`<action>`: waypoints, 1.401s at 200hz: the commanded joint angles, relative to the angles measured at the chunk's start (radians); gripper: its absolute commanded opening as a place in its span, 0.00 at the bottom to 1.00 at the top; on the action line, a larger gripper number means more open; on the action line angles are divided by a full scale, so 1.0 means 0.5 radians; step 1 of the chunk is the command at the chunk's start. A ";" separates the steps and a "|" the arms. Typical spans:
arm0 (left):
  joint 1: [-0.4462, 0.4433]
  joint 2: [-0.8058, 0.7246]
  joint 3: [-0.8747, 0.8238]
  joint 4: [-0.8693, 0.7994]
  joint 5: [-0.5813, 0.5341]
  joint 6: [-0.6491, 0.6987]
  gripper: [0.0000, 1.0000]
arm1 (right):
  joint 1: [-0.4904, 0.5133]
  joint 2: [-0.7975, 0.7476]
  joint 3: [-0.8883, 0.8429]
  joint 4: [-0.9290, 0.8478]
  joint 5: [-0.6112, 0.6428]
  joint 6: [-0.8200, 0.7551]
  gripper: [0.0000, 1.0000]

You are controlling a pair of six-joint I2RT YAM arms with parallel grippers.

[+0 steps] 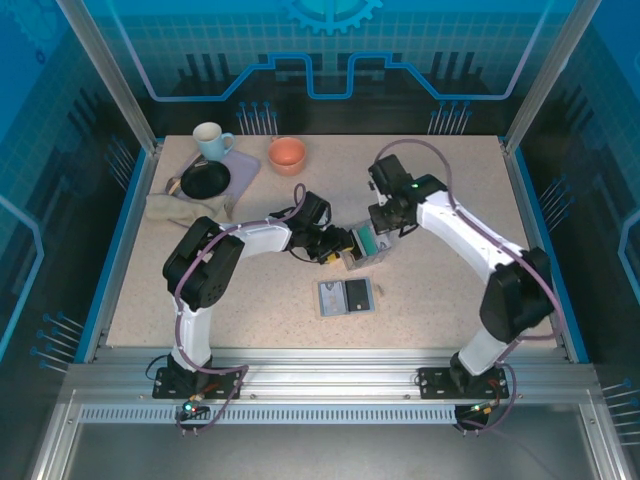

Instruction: Put the credit cards into the card holder

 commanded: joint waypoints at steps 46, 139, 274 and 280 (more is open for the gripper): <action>0.012 -0.550 -0.370 -0.112 -0.049 0.113 0.60 | 0.158 -0.681 -0.813 0.413 -0.518 0.655 0.00; -0.081 -0.950 -0.912 -0.242 -0.117 0.035 0.59 | 0.433 -0.741 -1.288 0.494 -0.243 0.942 0.00; -0.174 -0.748 -0.959 -0.206 -0.113 0.026 0.49 | 0.398 -0.601 -1.321 0.554 -0.352 0.920 0.01; -0.175 -0.742 -0.962 -0.201 -0.111 0.024 0.48 | 0.401 -0.596 -1.329 0.568 -0.357 0.923 0.01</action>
